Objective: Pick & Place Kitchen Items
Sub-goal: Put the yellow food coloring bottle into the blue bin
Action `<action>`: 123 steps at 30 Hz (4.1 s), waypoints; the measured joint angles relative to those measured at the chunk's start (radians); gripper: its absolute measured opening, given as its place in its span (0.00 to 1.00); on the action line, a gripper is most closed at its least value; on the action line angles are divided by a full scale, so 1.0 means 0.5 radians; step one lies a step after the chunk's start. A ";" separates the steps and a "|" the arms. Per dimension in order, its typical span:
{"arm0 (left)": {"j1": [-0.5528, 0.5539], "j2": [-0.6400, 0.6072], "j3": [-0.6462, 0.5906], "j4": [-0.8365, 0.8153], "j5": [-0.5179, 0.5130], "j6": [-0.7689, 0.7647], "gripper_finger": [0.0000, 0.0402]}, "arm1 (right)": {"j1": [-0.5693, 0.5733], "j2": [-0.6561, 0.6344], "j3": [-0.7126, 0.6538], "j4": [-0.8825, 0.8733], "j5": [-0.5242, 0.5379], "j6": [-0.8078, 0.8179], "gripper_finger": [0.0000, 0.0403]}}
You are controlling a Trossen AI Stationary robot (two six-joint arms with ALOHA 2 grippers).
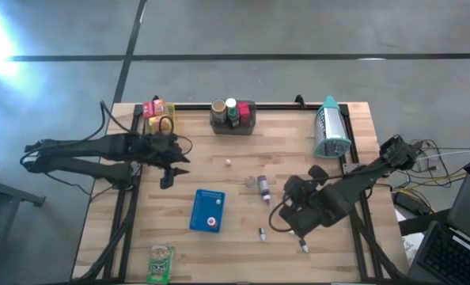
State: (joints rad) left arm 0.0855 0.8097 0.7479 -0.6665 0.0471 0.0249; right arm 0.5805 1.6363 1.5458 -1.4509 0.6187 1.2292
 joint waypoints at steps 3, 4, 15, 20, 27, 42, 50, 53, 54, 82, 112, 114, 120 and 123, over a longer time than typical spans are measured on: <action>-0.062 -0.009 0.000 -0.050 0.000 -0.025 0.45 | 0.000 0.000 -0.068 0.000 0.061 0.019 0.02; -0.083 -0.009 0.000 -0.038 0.000 -0.034 0.44 | 0.000 0.000 -0.087 0.000 0.088 0.021 0.02; -0.126 0.025 0.000 0.177 -0.028 -0.113 0.41 | -0.001 -0.001 -0.165 0.012 0.361 0.247 0.02; -0.120 0.193 -0.033 0.532 -0.181 -0.064 0.41 | 0.004 -0.002 -0.148 0.022 0.356 0.214 0.02; -0.067 0.534 -0.052 0.810 -0.201 0.068 0.51 | 0.004 -0.011 -0.185 0.003 0.401 0.286 0.02; 0.031 1.052 0.027 1.023 -0.189 0.277 0.65 | 0.004 -0.128 -0.378 -0.211 0.482 0.741 0.02; 0.153 1.261 0.027 1.258 -0.072 0.213 0.64 | 0.004 -0.219 -0.482 -0.159 0.447 0.782 0.02; 0.173 1.313 0.027 1.325 -0.062 0.209 0.64 | 0.004 -0.244 -0.493 -0.156 0.445 0.783 0.02; 0.181 1.329 0.027 1.334 -0.061 0.208 0.64 | 0.004 -0.252 -0.494 -0.155 0.444 0.781 0.02; 0.304 1.672 0.030 1.614 -0.067 0.056 0.64 | 0.004 -0.261 -0.512 -0.136 0.496 0.728 0.02; 0.311 1.688 0.031 1.647 -0.037 0.054 0.26 | 0.003 -0.259 -0.593 -0.105 0.495 0.773 0.02; 0.311 1.688 0.031 1.647 -0.029 0.054 0.24 | 0.004 -0.260 -0.593 -0.105 0.495 0.772 0.02; 0.311 1.654 0.031 1.604 -0.018 0.054 0.19 | 0.004 -0.260 -0.593 -0.105 0.488 0.767 0.02; 0.311 1.571 0.031 1.526 0.011 0.054 0.19 | 0.004 -0.260 -0.593 -0.105 0.478 0.766 0.02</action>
State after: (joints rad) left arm 0.2409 1.5952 0.7631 0.0967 0.0528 0.0521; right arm 0.5823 1.5063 1.2491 -1.5032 0.8578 1.6123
